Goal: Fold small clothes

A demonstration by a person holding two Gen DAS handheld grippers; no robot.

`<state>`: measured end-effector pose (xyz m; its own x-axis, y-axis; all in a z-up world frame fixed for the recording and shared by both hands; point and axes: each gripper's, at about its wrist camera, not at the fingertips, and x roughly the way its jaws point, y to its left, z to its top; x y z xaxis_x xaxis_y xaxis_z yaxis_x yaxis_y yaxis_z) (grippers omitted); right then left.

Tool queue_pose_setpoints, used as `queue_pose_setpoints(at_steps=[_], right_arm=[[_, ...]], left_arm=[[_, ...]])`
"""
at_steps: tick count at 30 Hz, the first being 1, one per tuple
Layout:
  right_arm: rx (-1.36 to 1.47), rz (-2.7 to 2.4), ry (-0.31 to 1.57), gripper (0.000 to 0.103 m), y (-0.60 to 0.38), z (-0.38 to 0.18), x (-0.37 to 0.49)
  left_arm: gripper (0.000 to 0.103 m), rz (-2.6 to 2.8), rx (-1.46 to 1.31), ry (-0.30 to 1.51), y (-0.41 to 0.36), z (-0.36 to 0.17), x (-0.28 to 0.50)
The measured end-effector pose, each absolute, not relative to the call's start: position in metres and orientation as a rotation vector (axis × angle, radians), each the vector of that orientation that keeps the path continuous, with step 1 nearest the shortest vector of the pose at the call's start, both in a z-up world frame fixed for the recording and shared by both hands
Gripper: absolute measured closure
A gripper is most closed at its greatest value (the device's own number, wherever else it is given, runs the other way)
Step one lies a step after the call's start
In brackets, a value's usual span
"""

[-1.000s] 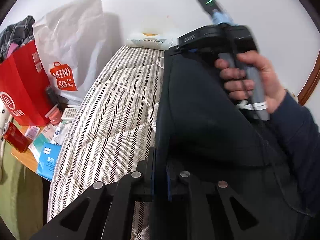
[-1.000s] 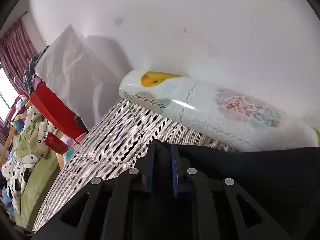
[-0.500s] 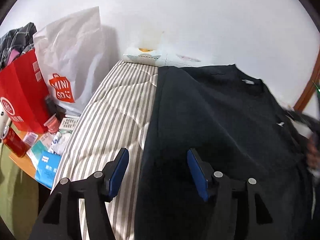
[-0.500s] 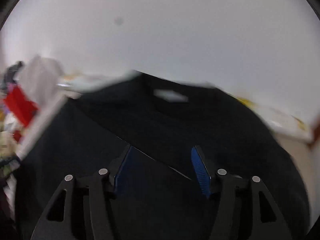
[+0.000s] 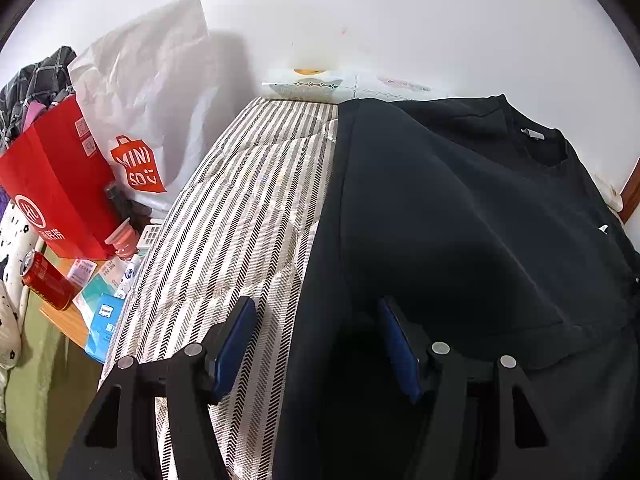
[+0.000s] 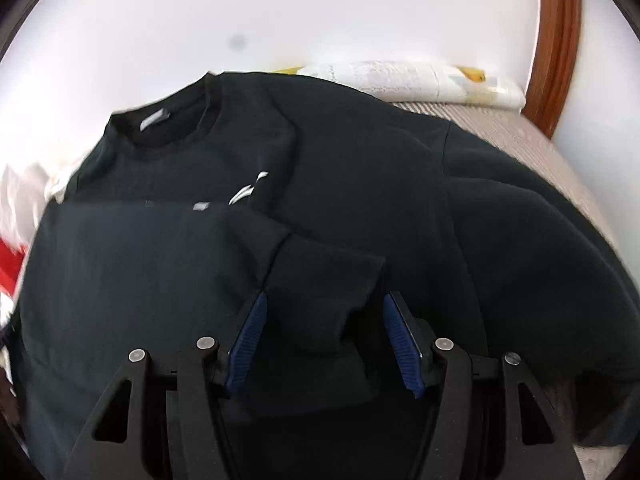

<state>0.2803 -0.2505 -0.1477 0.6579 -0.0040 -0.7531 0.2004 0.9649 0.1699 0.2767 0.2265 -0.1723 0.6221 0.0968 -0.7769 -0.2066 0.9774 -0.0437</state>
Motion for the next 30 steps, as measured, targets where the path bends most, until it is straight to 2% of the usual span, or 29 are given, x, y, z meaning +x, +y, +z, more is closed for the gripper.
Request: queue_pose_setpoints(at_steps=[1,2,3,7,9,13,15,20,25,30], right_arm=[[0.261,-0.104,0.838,0.076,-0.252,-0.147,0.283],[0.258,-0.078,0.833,0.092,-0.251,-0.146,0.285],[0.255,-0.037,0.828,0.094,-0.25,-0.144,0.286],[0.217,-0.055,0.684,0.095,-0.25,-0.121,0.27],[0.243,-0.076,0.697,0.095,-0.256,-0.126,0.271],[0.245,-0.096,0.764,0.091,-0.256,-0.149,0.278],[0.241,-0.108,0.739,0.083,-0.255,-0.146,0.277],[0.239,-0.117,0.761,0.076,-0.256,-0.153,0.28],[0.187,-0.217,0.773,0.048,-0.253,-0.154,0.277],[0.19,-0.222,0.773,0.048,-0.256,-0.156,0.277]], left_arm=[[0.042,0.173,-0.136,0.882,0.227,-0.172,0.277],[0.042,0.172,-0.14,0.882,0.227,-0.172,0.277],[0.041,0.171,-0.143,0.881,0.227,-0.172,0.277],[0.041,0.171,-0.142,0.88,0.227,-0.172,0.277],[0.04,0.171,-0.142,0.879,0.228,-0.172,0.277],[0.04,0.17,-0.146,0.879,0.228,-0.173,0.277],[0.04,0.17,-0.147,0.879,0.228,-0.173,0.277],[0.039,0.178,-0.136,0.878,0.228,-0.172,0.275],[0.034,0.193,-0.13,0.88,0.228,-0.172,0.276],[0.034,0.199,-0.122,0.88,0.228,-0.172,0.276]])
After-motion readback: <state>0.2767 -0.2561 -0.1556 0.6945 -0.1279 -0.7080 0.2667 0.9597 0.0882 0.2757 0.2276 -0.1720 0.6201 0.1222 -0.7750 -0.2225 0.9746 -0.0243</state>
